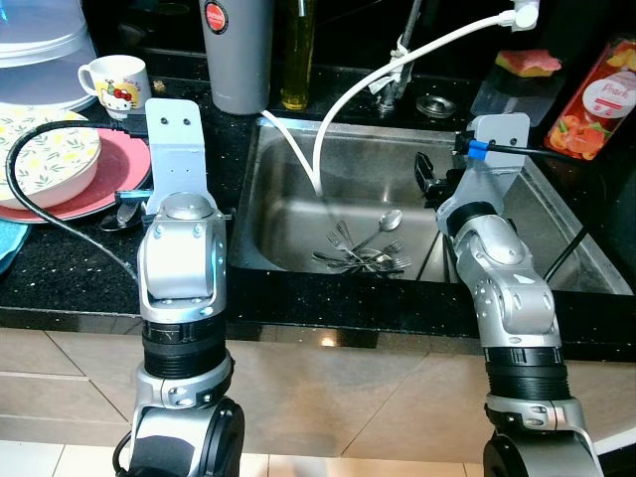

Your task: Kitchen organization

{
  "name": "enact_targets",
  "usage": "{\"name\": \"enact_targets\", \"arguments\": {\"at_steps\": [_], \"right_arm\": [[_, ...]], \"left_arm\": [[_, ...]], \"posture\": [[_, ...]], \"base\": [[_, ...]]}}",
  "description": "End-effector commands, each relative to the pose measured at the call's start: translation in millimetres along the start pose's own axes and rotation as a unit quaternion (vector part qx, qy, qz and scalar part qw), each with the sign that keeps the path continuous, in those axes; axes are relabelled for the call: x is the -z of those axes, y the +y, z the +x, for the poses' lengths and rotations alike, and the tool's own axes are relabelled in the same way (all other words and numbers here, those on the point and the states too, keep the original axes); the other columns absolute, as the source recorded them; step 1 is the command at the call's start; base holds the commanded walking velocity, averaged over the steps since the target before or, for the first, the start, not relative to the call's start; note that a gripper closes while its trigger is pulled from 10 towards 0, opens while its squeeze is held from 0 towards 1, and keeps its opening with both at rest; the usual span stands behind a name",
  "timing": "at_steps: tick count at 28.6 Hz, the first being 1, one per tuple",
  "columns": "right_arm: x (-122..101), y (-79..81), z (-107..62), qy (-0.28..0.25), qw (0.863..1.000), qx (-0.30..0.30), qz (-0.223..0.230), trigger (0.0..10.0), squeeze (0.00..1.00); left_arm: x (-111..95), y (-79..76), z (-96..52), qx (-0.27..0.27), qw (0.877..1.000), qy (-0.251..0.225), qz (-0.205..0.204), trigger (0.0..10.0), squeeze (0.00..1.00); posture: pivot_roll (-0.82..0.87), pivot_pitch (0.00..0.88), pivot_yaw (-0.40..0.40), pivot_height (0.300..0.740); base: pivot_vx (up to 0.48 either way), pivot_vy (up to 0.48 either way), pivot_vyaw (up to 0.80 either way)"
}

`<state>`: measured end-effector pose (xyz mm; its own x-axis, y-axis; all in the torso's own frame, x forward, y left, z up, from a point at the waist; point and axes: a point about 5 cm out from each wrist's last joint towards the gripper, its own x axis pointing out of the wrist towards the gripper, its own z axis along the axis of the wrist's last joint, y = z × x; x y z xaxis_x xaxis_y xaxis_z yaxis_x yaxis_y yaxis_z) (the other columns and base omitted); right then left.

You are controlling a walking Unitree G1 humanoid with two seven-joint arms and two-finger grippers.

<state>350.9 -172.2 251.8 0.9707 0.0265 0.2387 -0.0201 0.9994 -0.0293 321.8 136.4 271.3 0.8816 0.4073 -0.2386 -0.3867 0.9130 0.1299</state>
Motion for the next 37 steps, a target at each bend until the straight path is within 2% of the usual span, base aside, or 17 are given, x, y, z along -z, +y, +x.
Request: {"name": "enact_targets", "arguments": {"at_steps": [1, 5, 6, 7, 8, 16, 20, 23, 24, 28, 37], "right_arm": [[2, -0.8, -0.4, 0.0, 1.0, 0.001, 0.002, 10.0, 0.0], [3, -1.0, -0.8, 0.001, 1.0, 0.002, 0.002, 10.0, 0.0], [3, -1.0, -0.9, 0.001, 1.0, 0.002, 0.001, 10.0, 0.0], [3, -1.0, -0.9, 0.001, 1.0, 0.002, 0.001, 10.0, 0.0], [3, -0.5, -1.0, 0.002, 1.0, 0.002, 0.002, 10.0, 0.0], [5, 1.0, -1.3, 0.002, 1.0, 0.0, 0.003, 10.0, 0.0], [5, 1.7, -1.2, 0.002, 1.0, -0.001, 0.004, 10.0, 0.0], [5, 2.0, -0.8, 0.002, 1.0, -0.002, 0.004, 10.0, 0.0], [5, 1.9, -0.5, 0.001, 1.0, -0.002, 0.004, 10.0, 0.0], [5, 1.9, -0.2, 0.001, 1.0, -0.002, 0.004, 10.0, 0.0], [4, 1.9, 0.4, -0.001, 1.0, -0.003, 0.004, 10.0, 0.0]], "left_arm": [[0, -2.3, -2.3, -0.004, 1.0, -0.001, 0.003, 0.1, 0.0], [-2, -1.9, -2.5, -0.004, 1.0, -0.009, 0.002, 0.0, 0.0], [-2, -2.1, -2.3, -0.003, 1.0, -0.009, 0.004, 3.2, 0.0], [-2, -2.1, -2.3, -0.003, 1.0, -0.009, 0.004, 3.2, 0.0], [-1, -4.6, -1.7, 0.009, 1.0, -0.013, 0.021, 10.0, 1.0], [1, 1.6, 2.2, -0.015, 0.999, -0.011, 0.029, 10.0, 1.0], [5, 6.0, 4.2, -0.031, 0.999, 0.011, 0.014, 10.0, 1.0], [11, 9.3, 6.3, -0.039, 0.998, 0.043, -0.012, 10.0, 1.0], [15, 10.5, 6.6, -0.039, 0.996, 0.068, -0.049, 10.0, 0.0], [17, 12.0, 6.8, -0.044, 0.992, 0.088, -0.078, 10.0, 0.0], [24, 8.5, 7.7, -0.03, 0.991, 0.109, -0.078, 10.0, 0.0]], "posture": [[0.21, 0.085, -0.062, 0.74], [0.21, 0.085, -0.062, 0.74], [0.21, 0.085, -0.062, 0.74], [0.21, 0.085, -0.062, 0.74], [0.21, 0.081, -0.06, 0.74], [0.22, 0.074, -0.058, 0.74], [0.22, 0.07, -0.058, 0.74], [0.22, 0.066, -0.058, 0.74], [0.22, 0.065, -0.058, 0.74], [0.22, 0.061, -0.057, 0.74], [0.22, 0.064, -0.06, 0.74]], "base": [[0.0, 0.0, 0.0], [0.0, 0.0, 0.0], [0.0, 0.0, 0.0], [0.0, 0.0, 0.0], [0.0, 0.0, 0.0], [0.0, 0.0, 0.0], [0.0, 0.0, 0.0], [0.0, 0.0, 0.0], [0.0, 0.0, 0.0], [0.0, 0.0, 0.0], [0.0, 0.0, 0.0]]}}
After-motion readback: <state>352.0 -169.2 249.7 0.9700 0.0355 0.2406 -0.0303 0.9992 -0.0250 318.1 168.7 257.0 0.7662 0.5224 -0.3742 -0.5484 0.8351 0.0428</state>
